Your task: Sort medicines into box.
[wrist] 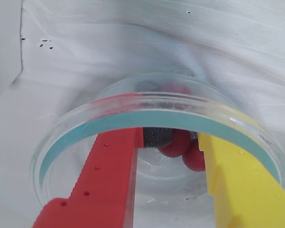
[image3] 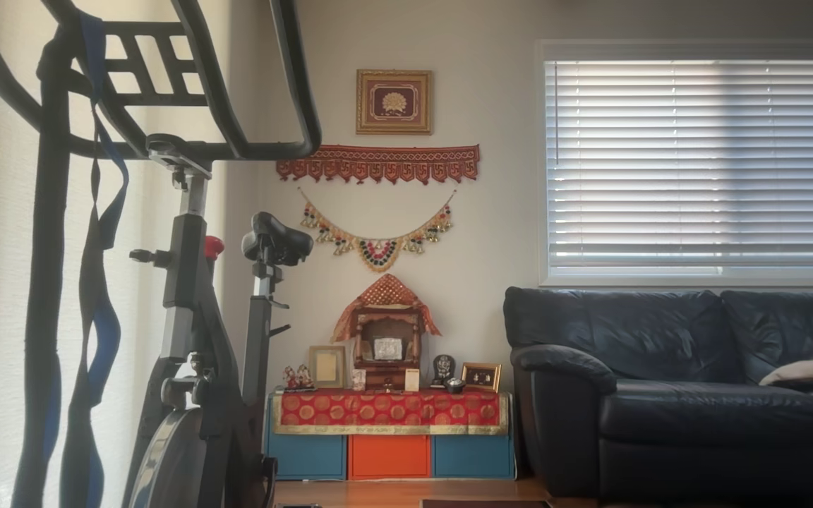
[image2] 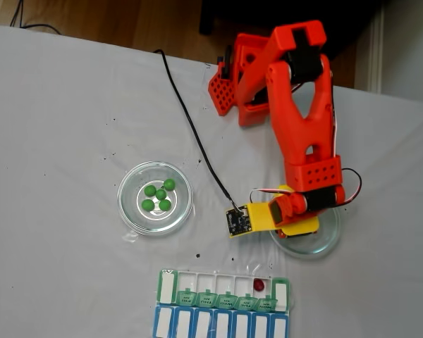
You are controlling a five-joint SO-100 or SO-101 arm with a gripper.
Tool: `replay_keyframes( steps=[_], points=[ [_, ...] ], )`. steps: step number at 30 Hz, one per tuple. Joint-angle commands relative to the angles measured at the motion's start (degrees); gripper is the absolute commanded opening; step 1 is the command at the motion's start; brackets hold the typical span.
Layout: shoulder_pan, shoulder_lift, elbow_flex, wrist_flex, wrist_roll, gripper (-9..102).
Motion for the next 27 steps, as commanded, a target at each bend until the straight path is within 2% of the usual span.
replay_keyframes(
  steps=[1, 27],
  points=[
    [0.79, 2.11, -0.53, -0.18, -0.26, 2],
    [-1.23, 4.48, -0.44, 1.85, -0.79, 1]
  ],
)
